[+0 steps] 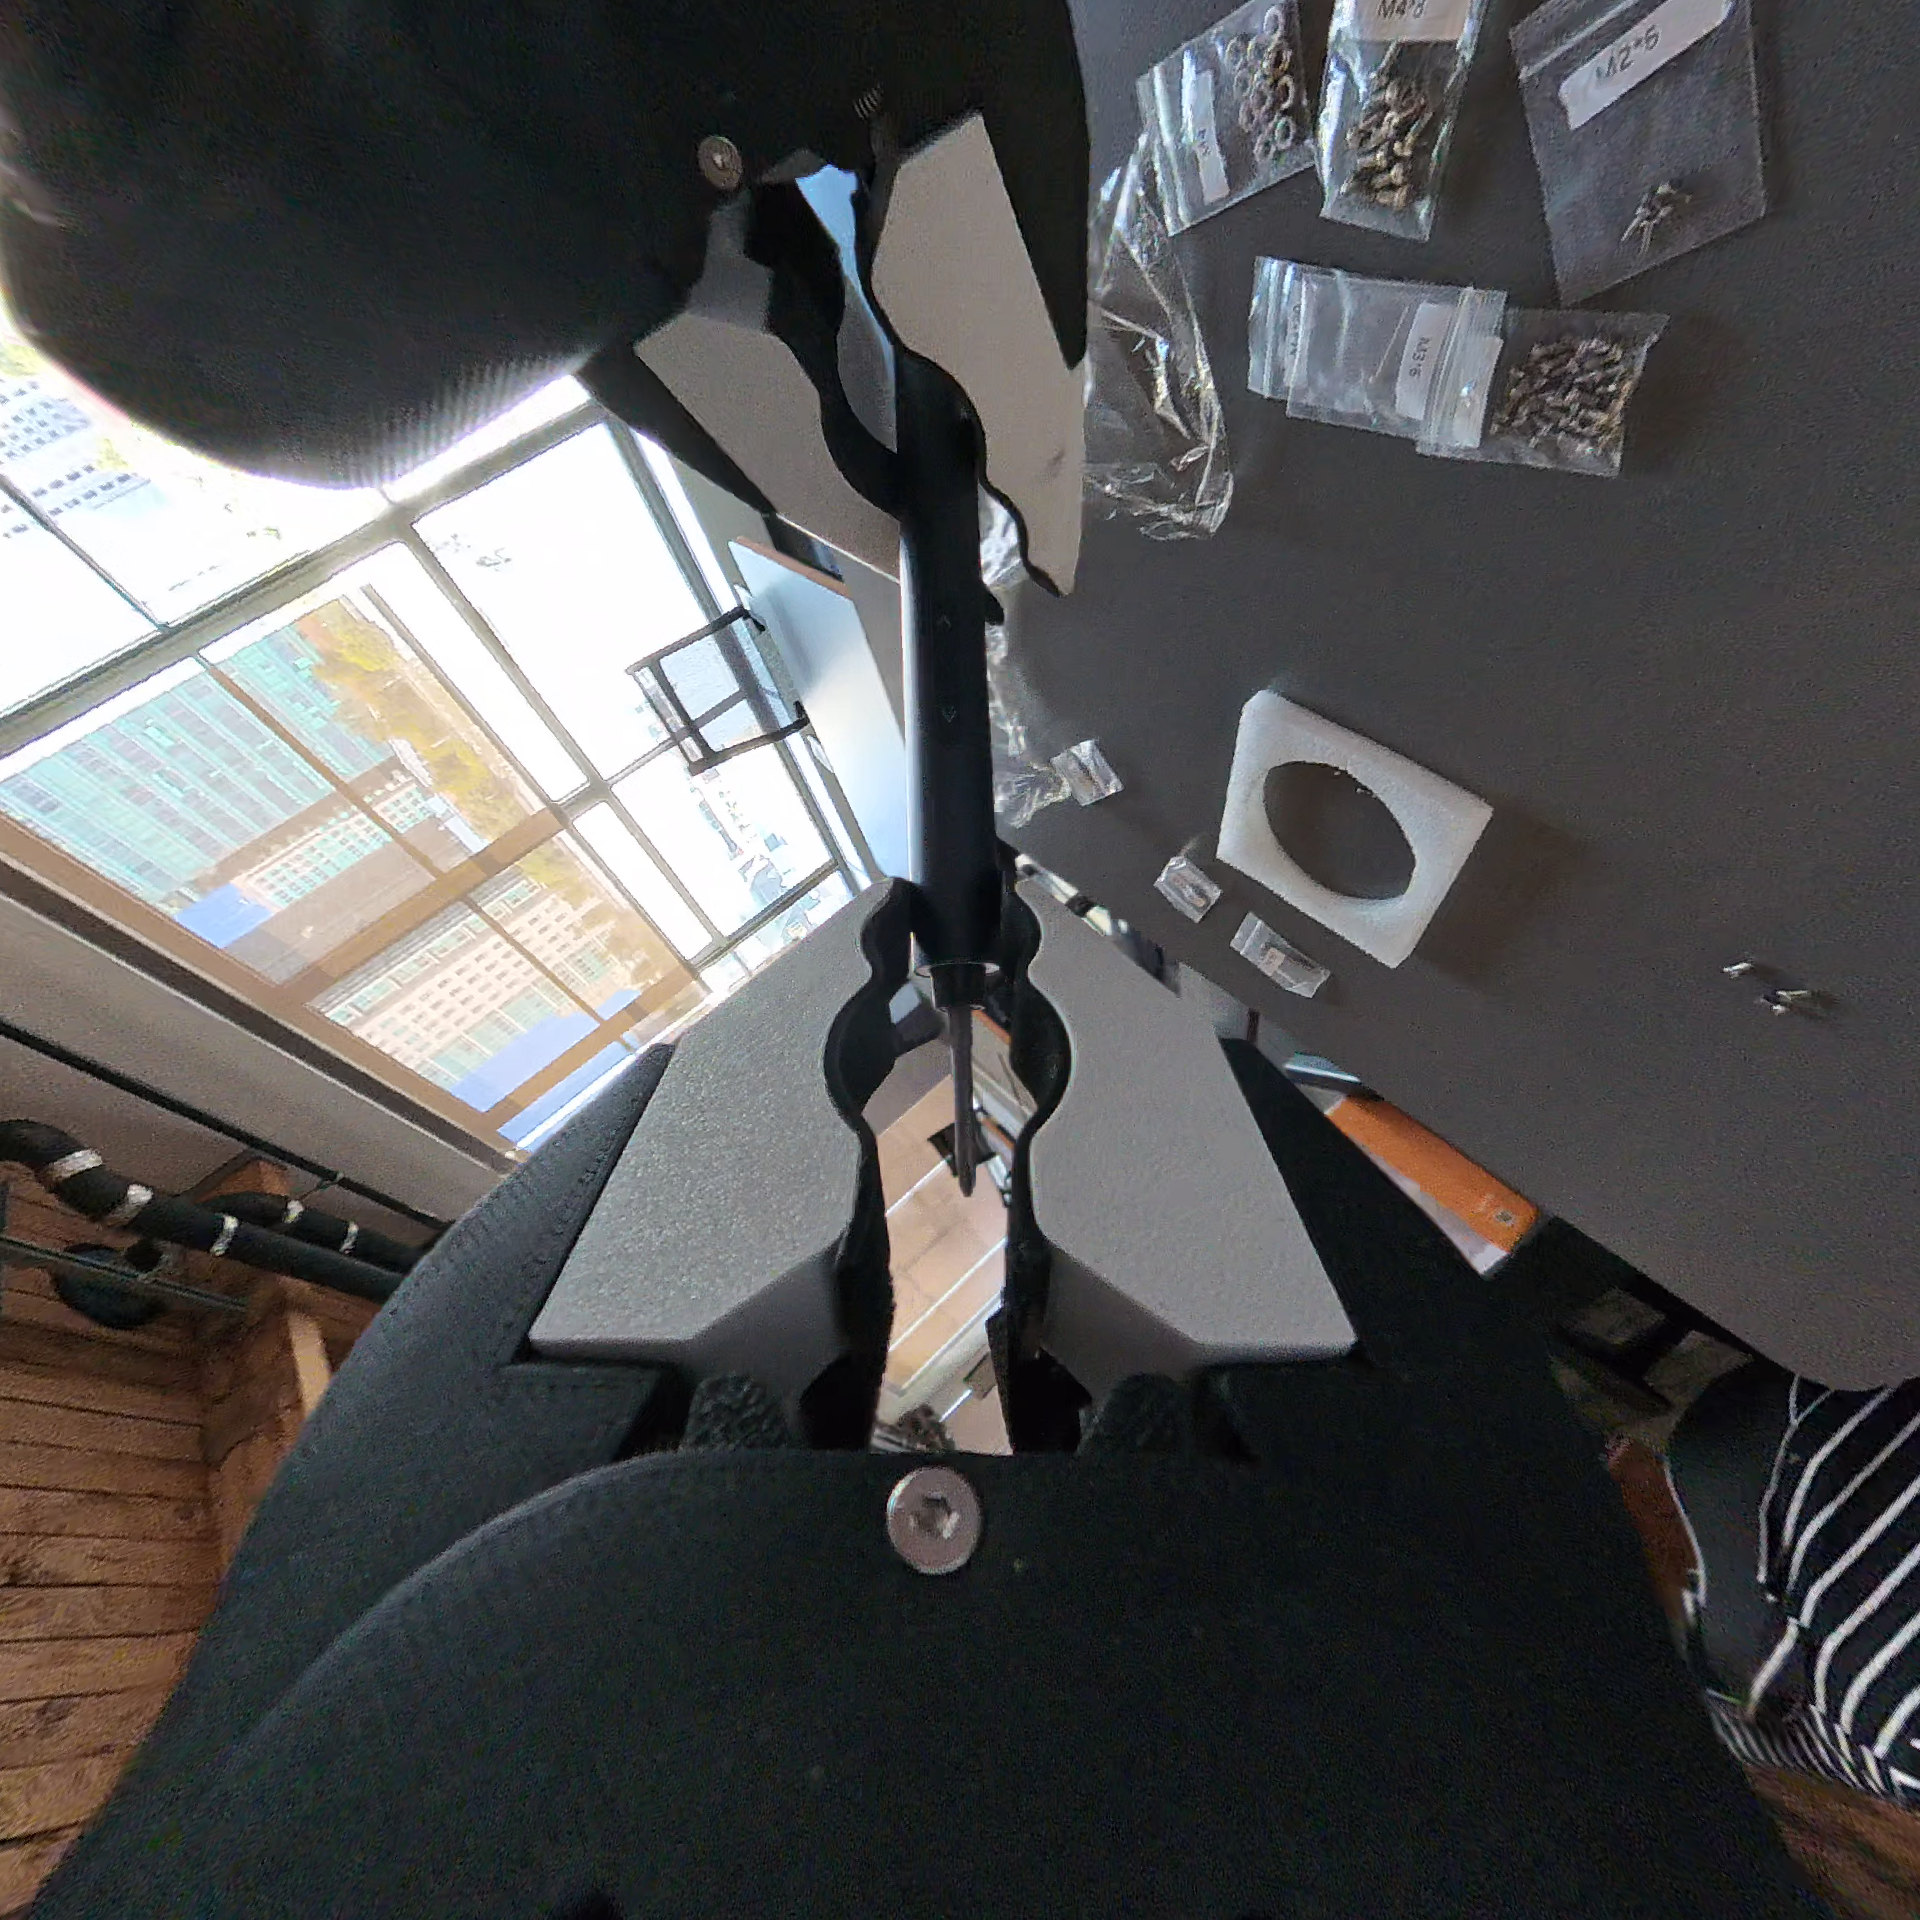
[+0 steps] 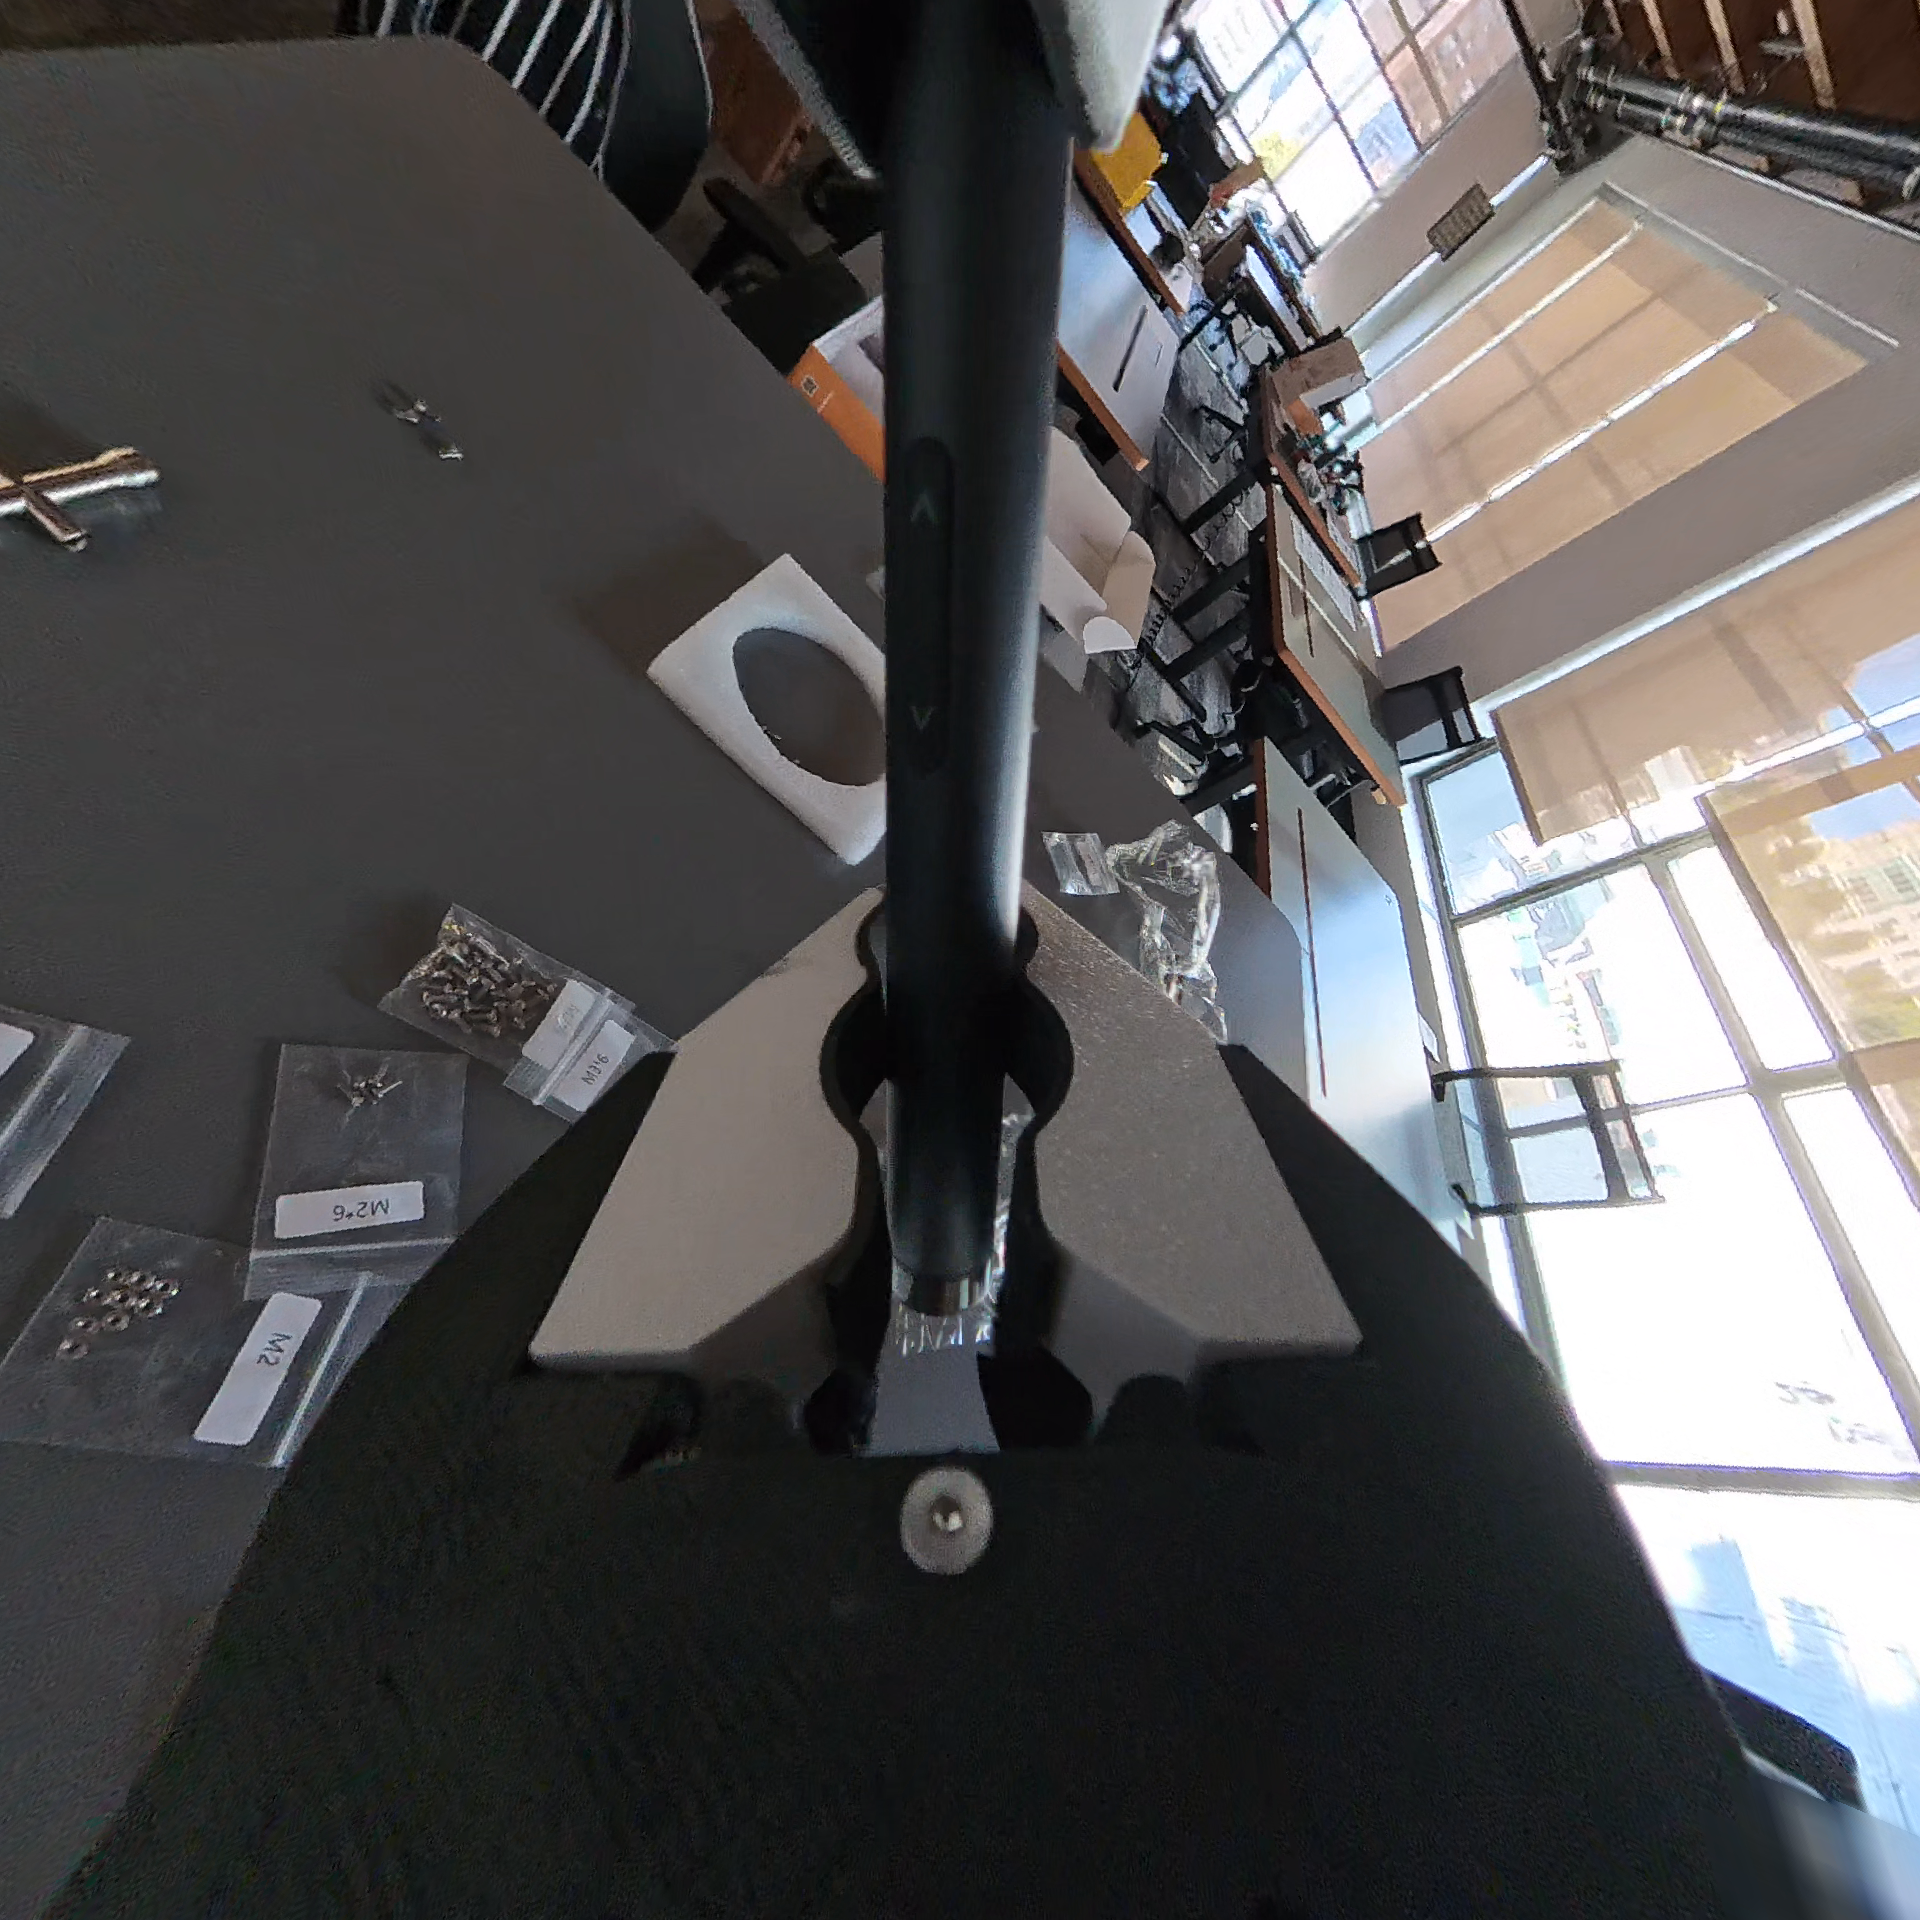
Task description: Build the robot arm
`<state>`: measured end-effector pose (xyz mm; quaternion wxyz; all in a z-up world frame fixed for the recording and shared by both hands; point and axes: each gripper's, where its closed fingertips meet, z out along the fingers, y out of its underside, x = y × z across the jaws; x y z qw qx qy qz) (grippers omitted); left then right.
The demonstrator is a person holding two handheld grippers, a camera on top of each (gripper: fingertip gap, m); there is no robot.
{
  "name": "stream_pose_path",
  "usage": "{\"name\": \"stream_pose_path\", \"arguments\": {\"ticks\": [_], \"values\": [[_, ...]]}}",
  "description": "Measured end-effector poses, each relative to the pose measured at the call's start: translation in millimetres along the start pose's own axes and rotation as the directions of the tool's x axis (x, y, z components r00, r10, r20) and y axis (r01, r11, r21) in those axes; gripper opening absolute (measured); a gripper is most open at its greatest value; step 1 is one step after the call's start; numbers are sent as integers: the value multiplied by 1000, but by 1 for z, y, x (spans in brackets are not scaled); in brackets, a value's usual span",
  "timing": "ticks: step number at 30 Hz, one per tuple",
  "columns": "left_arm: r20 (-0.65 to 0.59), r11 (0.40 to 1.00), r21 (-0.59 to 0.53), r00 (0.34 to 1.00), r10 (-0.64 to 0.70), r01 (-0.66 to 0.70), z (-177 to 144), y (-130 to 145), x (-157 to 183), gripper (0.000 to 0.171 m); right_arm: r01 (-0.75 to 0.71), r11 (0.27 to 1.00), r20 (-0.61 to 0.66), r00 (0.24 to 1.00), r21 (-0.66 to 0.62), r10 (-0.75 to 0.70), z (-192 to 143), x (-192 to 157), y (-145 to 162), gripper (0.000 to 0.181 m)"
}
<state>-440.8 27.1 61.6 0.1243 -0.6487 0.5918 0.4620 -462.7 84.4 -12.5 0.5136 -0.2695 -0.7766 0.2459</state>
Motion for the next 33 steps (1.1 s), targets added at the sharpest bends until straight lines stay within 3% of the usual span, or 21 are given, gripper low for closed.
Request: {"name": "stream_pose_path", "arguments": {"ticks": [5,6,8,11,13,15,16,18,20,21,23,26,29,33], "values": [[122,999,40,992,31,-36,-6,-9,-14,15,37,995,-124,991,-90,-48,-18,21,5,14],[146,998,48,989,32,-40,-7,-11,-16,22,46,992,-147,987,-118,-63,-23,26,7,14],[179,998,65,984,-13,2,-7,-13,-20,52,80,978,-201,972,-191,-118,-37,38,12,13],[218,970,146,950,-222,193,-15,-10,-32,73,142,923,-287,924,-358,-253,-67,61,26,14],[217,884,254,868,-447,392,-25,-3,-40,70,125,870,-337,888,-477,-312,-92,74,39,14],[145,708,370,715,-684,602,-33,7,-39,72,62,821,-388,859,-567,-333,-120,84,49,14],[70,578,429,613,-787,694,-35,10,-34,70,35,808,-423,838,-587,-344,-133,87,48,14],[-148,253,518,377,-914,817,-35,9,-23,66,-39,801,-502,797,-597,-335,-159,89,41,13],[-398,-82,539,168,-902,839,-30,1,-17,62,-110,801,-564,765,-588,-309,-181,85,32,13],[-510,-222,510,84,-856,831,-26,-4,-16,60,-147,801,-593,750,-580,-292,-191,81,27,13],[-664,-420,423,-40,-747,803,-16,-15,-16,72,-215,813,-651,719,-542,-243,-206,74,14,13],[-803,-605,317,-133,-581,731,-18,-30,-20,86,-334,819,-744,649,-466,-158,-229,62,-7,13],[-919,-753,204,-142,-367,625,-42,-38,-27,84,-460,818,-829,558,-346,-37,-247,46,-25,13],[-957,-779,151,-107,-269,609,-58,-48,-27,83,-539,815,-897,439,-214,55,-266,25,-47,14]]}}
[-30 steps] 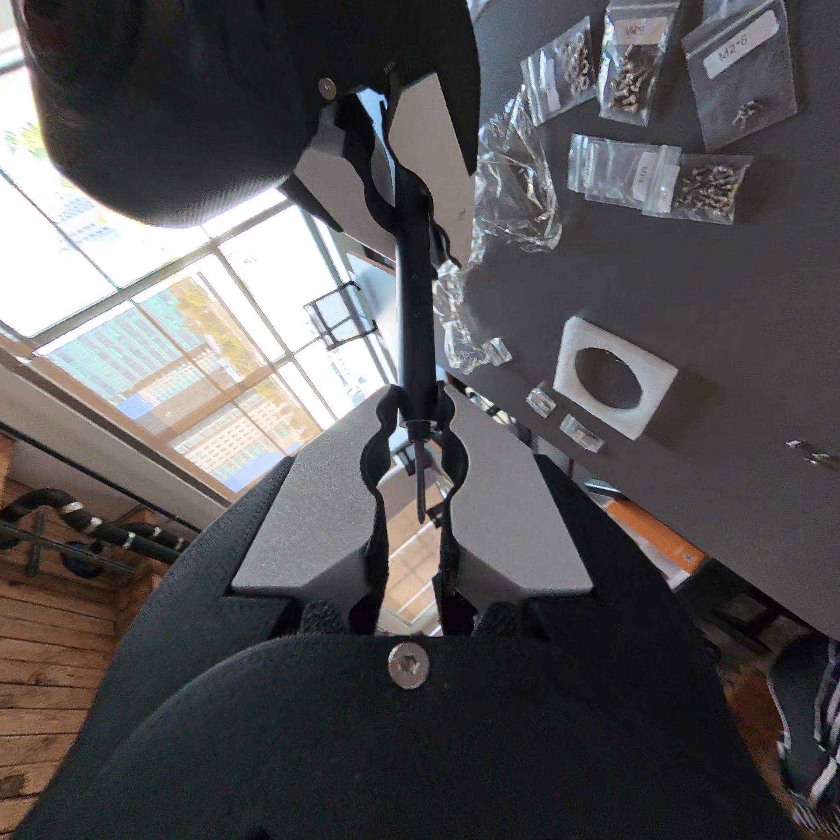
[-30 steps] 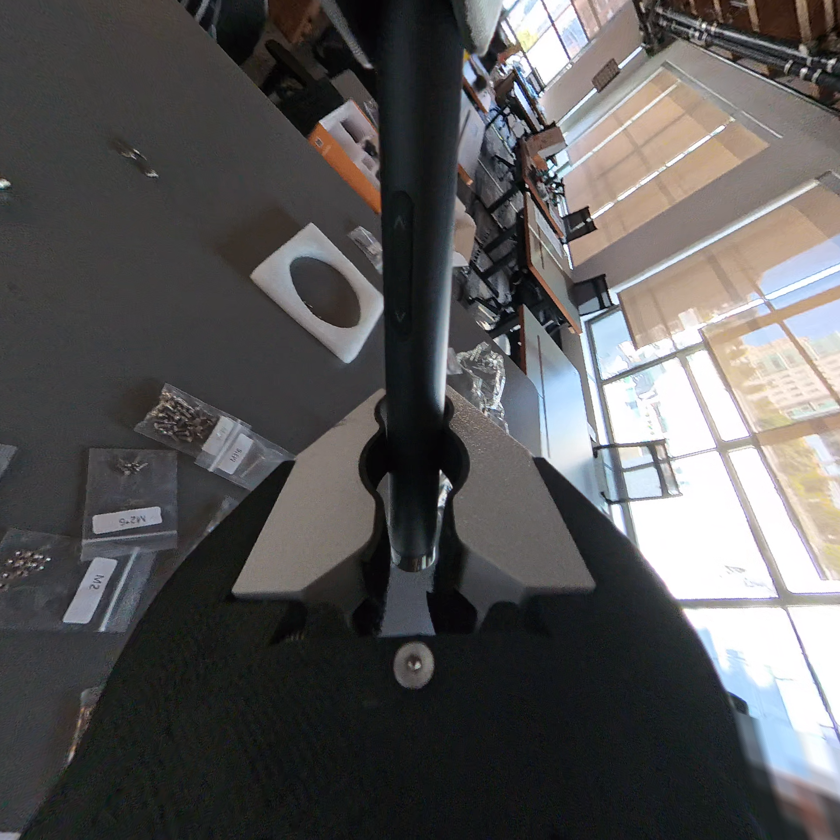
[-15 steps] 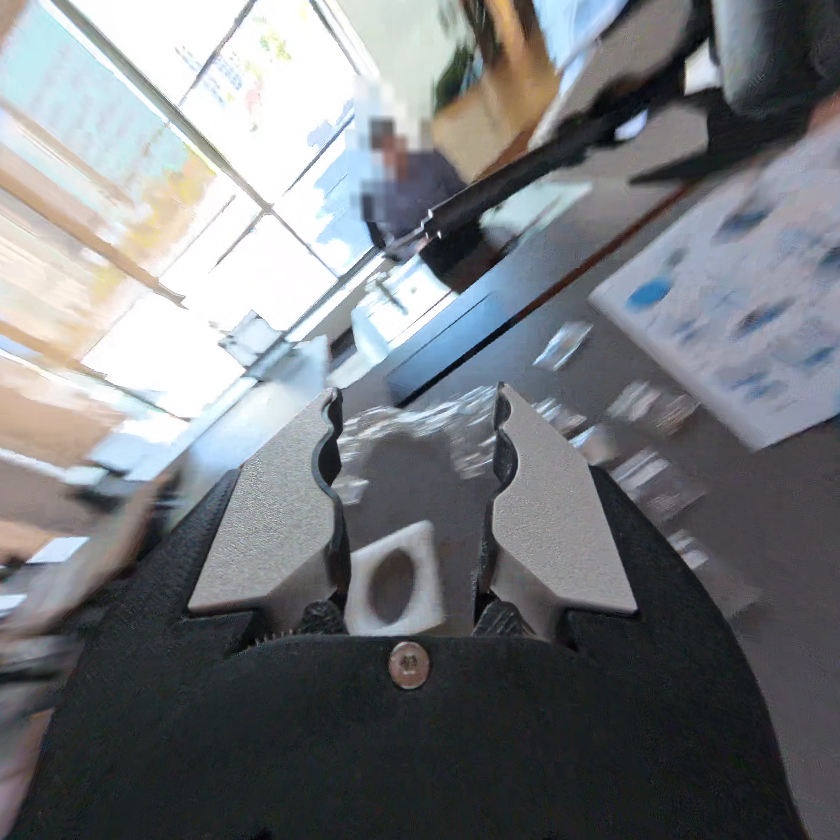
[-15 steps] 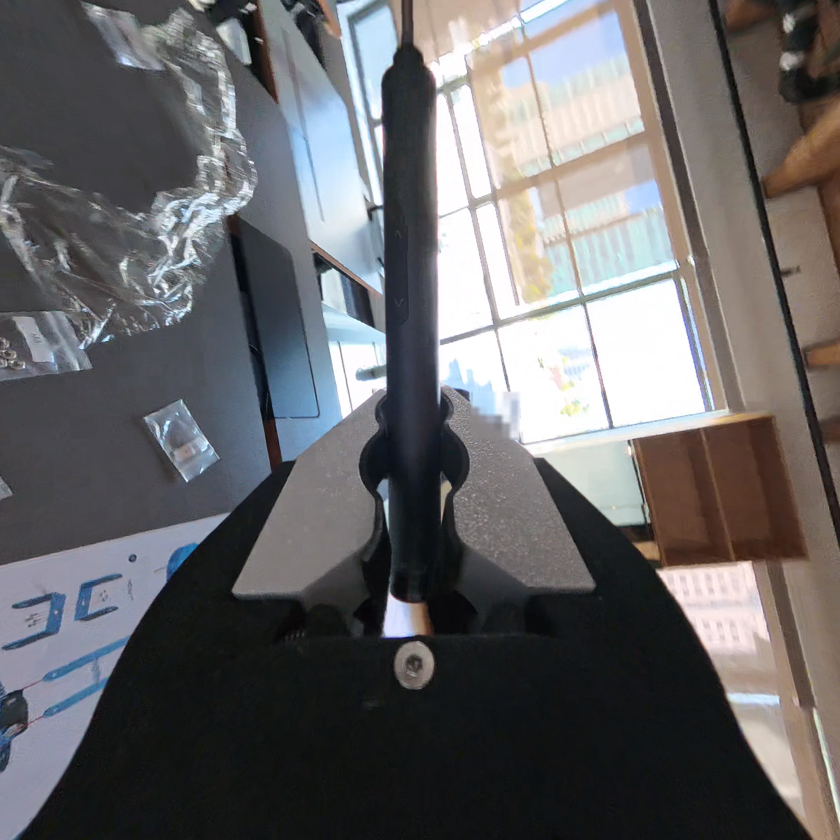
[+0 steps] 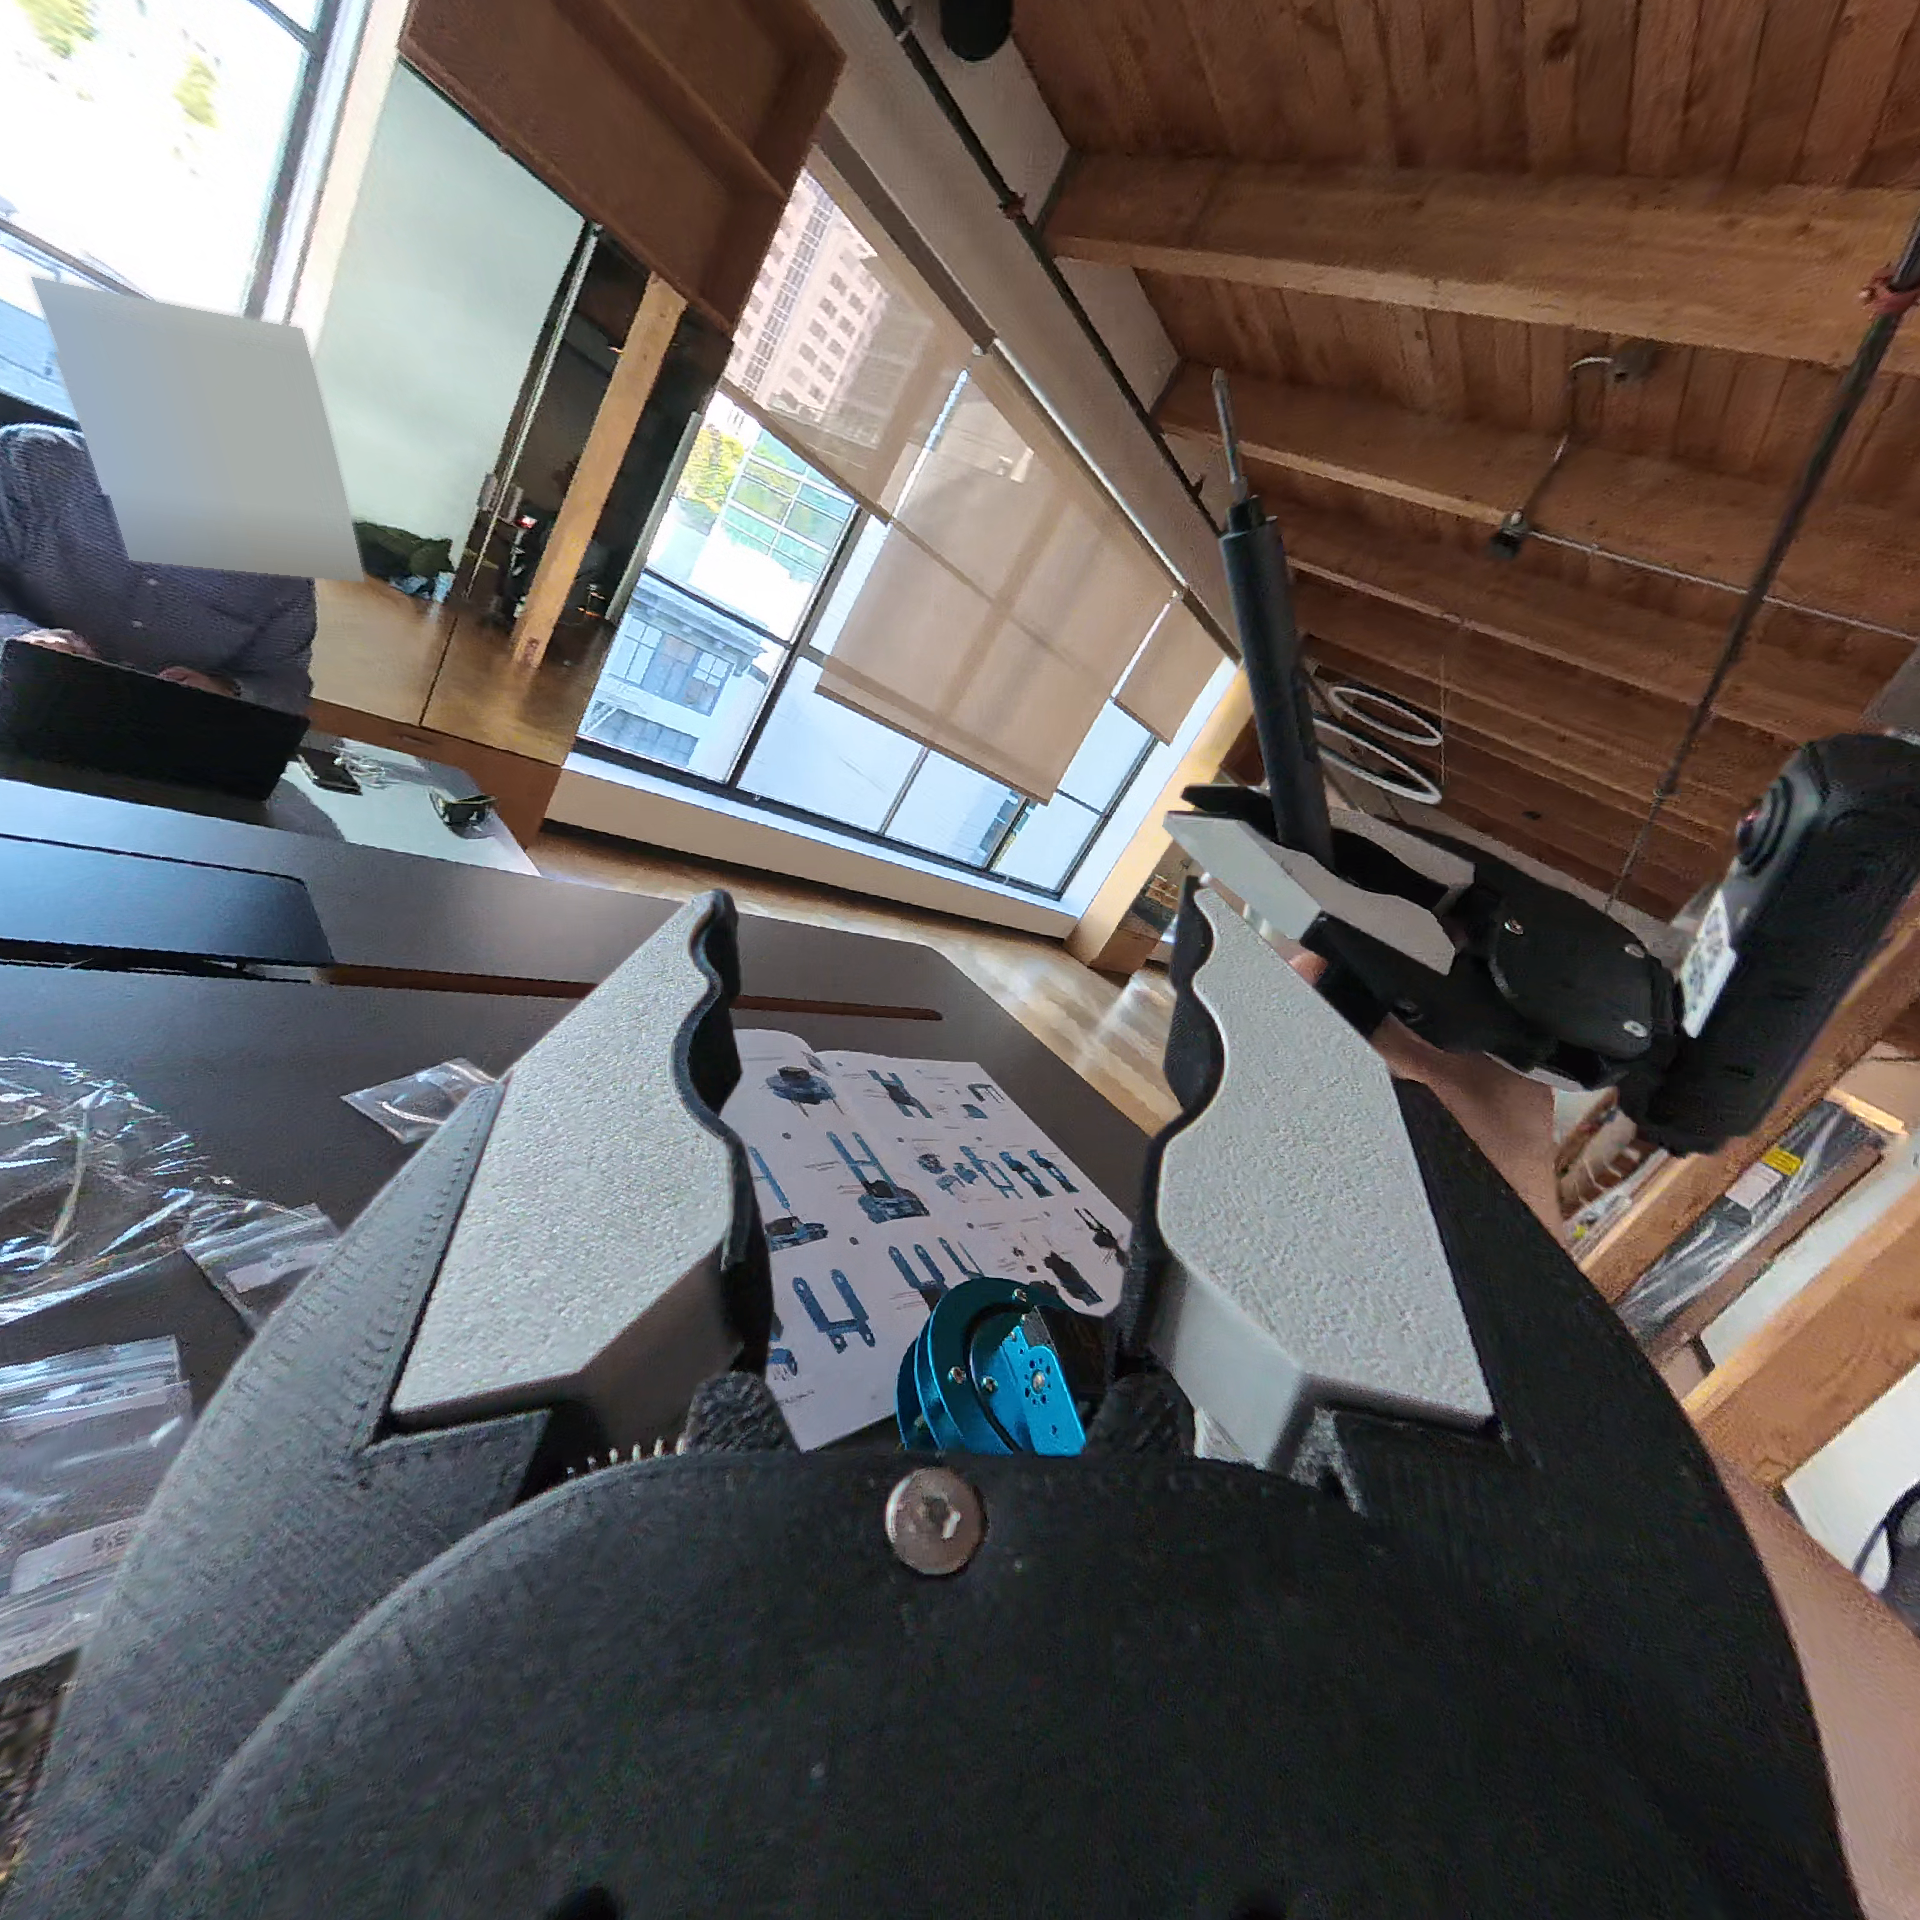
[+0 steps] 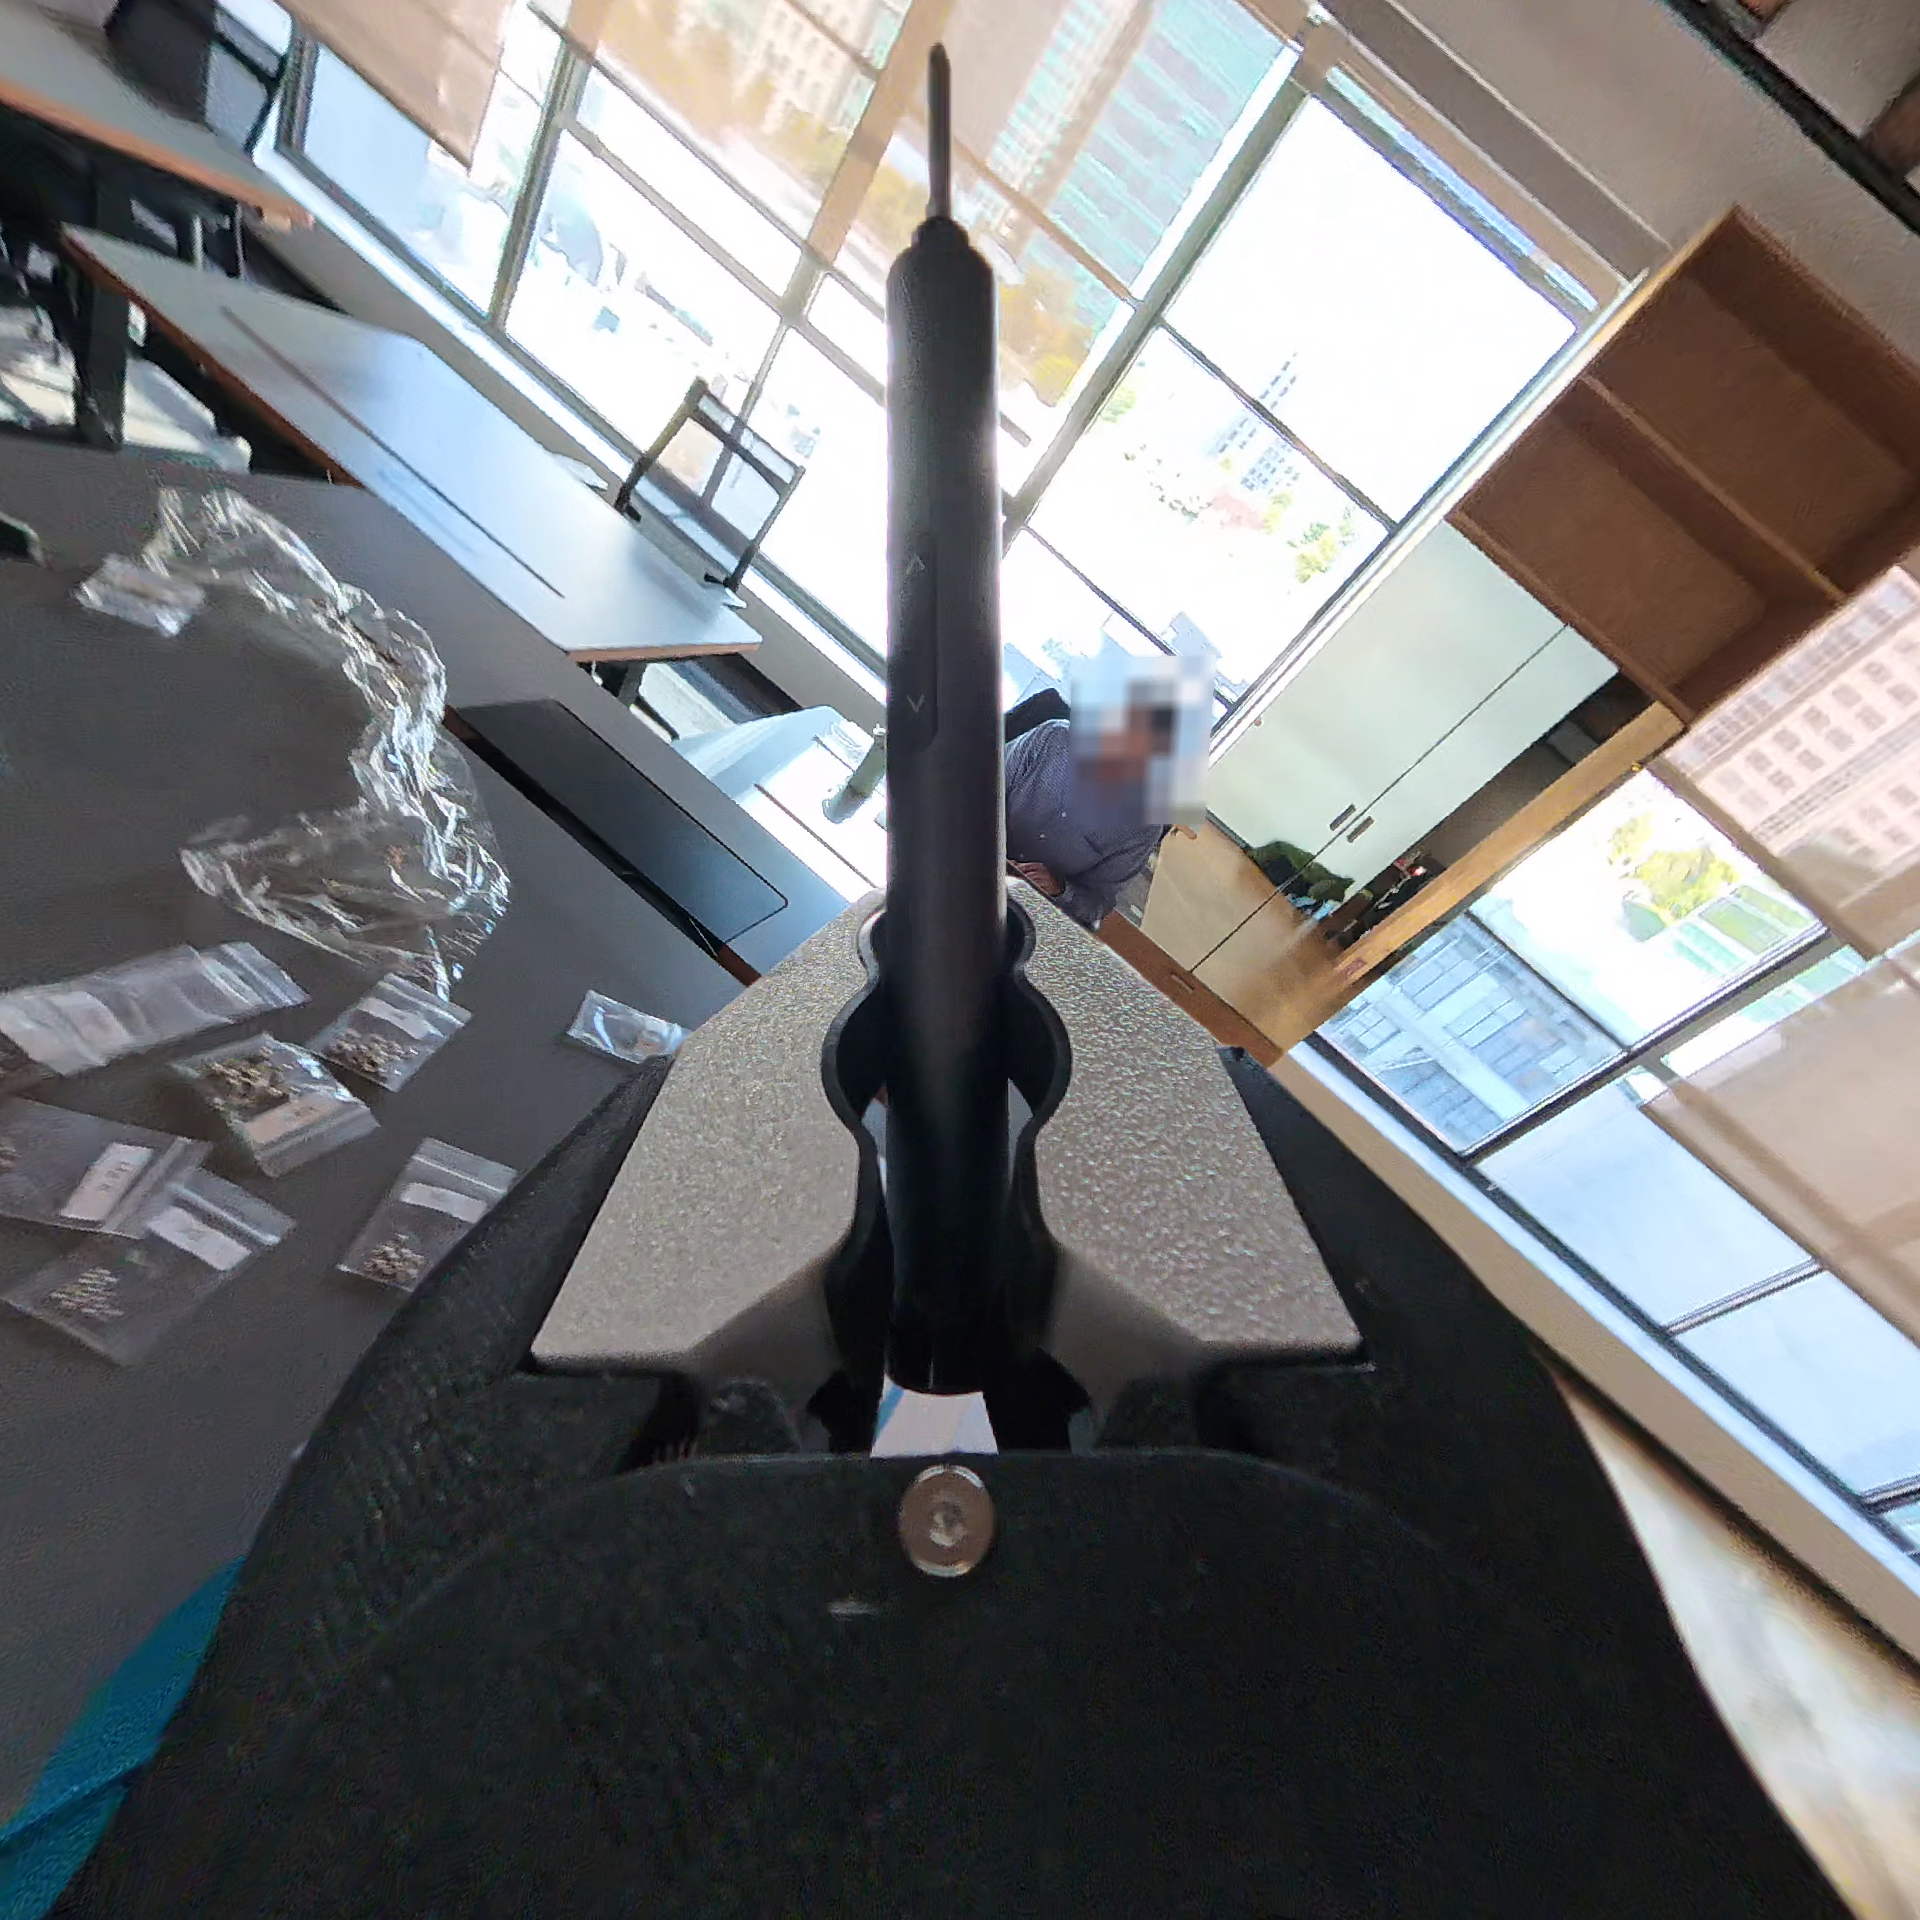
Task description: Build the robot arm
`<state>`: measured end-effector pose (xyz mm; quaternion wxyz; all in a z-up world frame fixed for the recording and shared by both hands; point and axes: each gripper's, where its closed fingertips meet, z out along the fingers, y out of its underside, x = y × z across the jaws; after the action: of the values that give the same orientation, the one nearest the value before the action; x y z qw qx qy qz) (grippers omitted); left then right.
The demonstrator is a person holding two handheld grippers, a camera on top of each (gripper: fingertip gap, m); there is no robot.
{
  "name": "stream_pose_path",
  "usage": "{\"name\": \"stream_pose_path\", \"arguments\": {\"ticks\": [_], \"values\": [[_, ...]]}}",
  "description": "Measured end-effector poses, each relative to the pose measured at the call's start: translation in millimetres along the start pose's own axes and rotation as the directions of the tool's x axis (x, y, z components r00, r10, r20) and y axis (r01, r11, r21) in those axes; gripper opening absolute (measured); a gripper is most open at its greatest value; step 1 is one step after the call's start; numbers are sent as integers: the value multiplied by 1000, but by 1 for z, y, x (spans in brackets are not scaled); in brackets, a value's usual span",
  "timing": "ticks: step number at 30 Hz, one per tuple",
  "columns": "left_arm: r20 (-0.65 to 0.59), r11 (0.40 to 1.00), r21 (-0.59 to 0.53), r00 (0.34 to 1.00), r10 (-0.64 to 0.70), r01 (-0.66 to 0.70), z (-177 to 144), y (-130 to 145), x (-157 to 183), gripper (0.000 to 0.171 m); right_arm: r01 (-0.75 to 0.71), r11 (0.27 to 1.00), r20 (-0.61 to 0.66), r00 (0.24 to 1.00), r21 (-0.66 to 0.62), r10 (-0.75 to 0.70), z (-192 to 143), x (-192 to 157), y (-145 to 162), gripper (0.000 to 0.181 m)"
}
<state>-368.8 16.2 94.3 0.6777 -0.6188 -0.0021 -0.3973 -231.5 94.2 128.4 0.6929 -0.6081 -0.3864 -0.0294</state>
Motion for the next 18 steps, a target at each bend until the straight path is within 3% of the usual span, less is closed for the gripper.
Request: {"name": "stream_pose_path", "arguments": {"ticks": [8,14,18], "values": [[-78,999,6,996,-50,50,-4,26,48,76,-70,998,28,997,7,70,-52,0,13,14],[-111,997,-8,991,-75,75,2,62,119,66,-220,976,205,955,10,213,-104,7,55,14],[-117,992,7,986,-121,123,20,107,178,54,-295,956,298,913,12,278,-145,25,95,14]]}}
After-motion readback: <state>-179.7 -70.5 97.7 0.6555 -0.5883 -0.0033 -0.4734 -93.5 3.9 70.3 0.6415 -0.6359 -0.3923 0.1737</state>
